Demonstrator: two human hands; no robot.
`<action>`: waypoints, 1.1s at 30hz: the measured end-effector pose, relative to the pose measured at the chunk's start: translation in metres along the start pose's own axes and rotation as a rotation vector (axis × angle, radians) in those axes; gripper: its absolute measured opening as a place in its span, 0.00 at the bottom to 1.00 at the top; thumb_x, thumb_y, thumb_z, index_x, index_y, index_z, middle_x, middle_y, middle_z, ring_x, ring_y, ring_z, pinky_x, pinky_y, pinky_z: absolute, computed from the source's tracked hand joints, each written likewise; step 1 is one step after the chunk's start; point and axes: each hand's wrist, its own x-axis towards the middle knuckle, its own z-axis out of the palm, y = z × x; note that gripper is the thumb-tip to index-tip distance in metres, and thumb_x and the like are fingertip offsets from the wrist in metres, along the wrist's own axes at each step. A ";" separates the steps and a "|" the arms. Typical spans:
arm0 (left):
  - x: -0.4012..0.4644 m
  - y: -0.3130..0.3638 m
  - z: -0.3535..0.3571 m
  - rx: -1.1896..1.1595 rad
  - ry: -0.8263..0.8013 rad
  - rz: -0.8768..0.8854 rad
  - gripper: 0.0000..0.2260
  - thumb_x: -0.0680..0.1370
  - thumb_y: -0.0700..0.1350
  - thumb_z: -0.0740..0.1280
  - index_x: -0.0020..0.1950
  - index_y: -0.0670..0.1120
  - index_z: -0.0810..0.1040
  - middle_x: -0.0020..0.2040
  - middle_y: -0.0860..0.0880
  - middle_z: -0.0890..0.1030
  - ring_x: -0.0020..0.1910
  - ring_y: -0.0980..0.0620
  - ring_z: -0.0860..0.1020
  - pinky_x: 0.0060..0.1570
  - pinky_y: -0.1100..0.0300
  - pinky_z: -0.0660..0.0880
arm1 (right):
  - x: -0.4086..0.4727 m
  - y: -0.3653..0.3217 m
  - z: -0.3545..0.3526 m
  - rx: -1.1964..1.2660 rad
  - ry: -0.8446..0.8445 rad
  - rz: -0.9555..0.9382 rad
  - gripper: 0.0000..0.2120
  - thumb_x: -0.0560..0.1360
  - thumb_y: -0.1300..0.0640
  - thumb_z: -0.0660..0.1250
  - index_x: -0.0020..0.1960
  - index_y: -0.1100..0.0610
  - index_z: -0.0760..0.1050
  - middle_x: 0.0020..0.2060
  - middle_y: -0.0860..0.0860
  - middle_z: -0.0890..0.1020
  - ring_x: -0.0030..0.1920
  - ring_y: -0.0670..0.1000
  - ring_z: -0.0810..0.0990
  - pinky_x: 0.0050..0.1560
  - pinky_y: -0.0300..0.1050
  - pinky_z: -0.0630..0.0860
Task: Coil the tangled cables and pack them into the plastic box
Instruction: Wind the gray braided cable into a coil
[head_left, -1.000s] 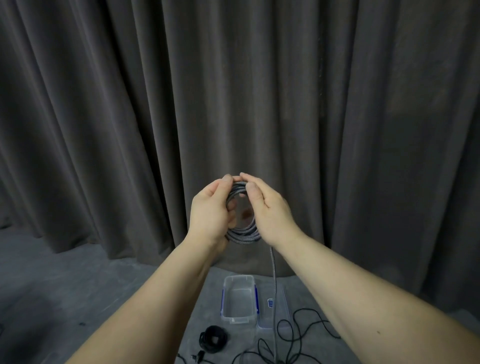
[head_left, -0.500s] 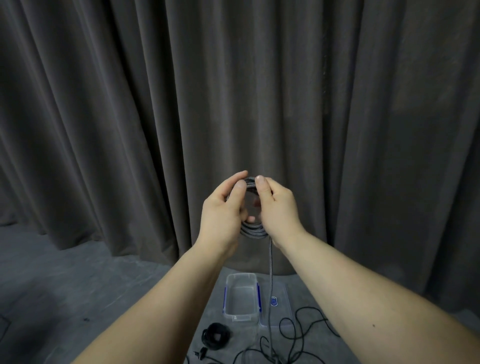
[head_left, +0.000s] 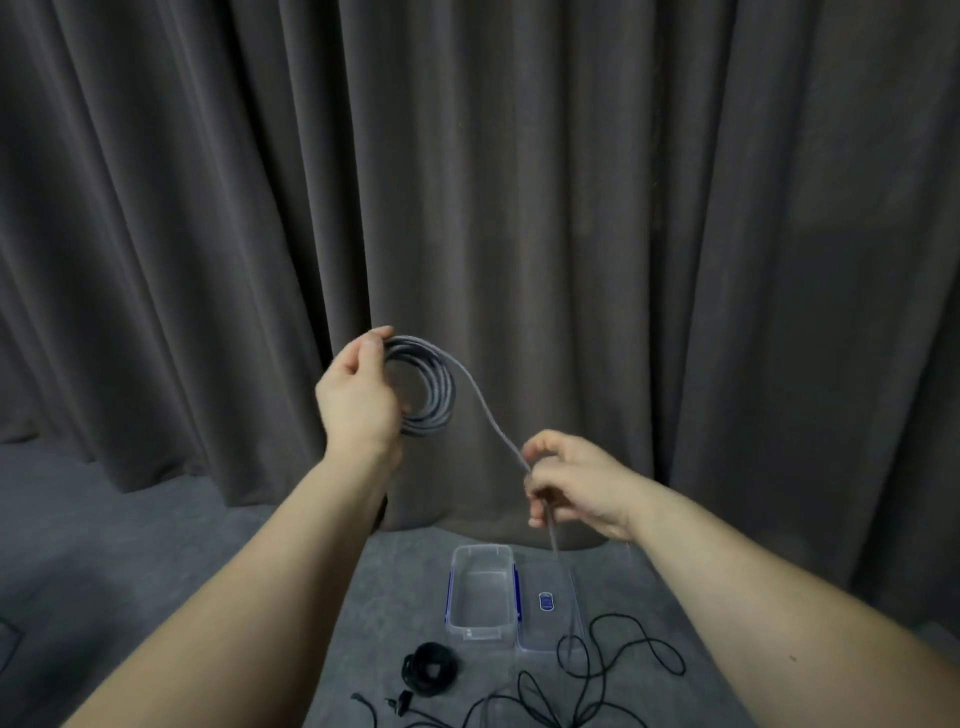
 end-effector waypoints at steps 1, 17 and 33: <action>0.005 0.002 -0.004 -0.005 0.028 0.003 0.10 0.82 0.45 0.60 0.49 0.47 0.82 0.25 0.53 0.68 0.21 0.57 0.63 0.22 0.65 0.63 | 0.002 0.004 -0.006 0.022 0.066 -0.023 0.08 0.75 0.71 0.63 0.47 0.59 0.71 0.31 0.55 0.76 0.27 0.49 0.74 0.36 0.48 0.77; -0.015 -0.015 -0.013 0.330 -0.409 0.058 0.13 0.84 0.47 0.56 0.50 0.51 0.81 0.38 0.53 0.83 0.37 0.55 0.80 0.40 0.64 0.75 | -0.005 -0.093 0.021 -0.825 -0.085 -0.619 0.07 0.72 0.61 0.70 0.48 0.54 0.85 0.34 0.40 0.79 0.36 0.36 0.76 0.42 0.29 0.69; -0.042 -0.015 0.008 0.104 -0.485 -0.033 0.08 0.81 0.40 0.63 0.52 0.49 0.81 0.27 0.55 0.72 0.27 0.56 0.66 0.32 0.59 0.64 | 0.015 -0.051 0.022 -0.380 0.603 -0.450 0.18 0.67 0.44 0.74 0.37 0.56 0.72 0.29 0.46 0.75 0.30 0.45 0.71 0.32 0.42 0.68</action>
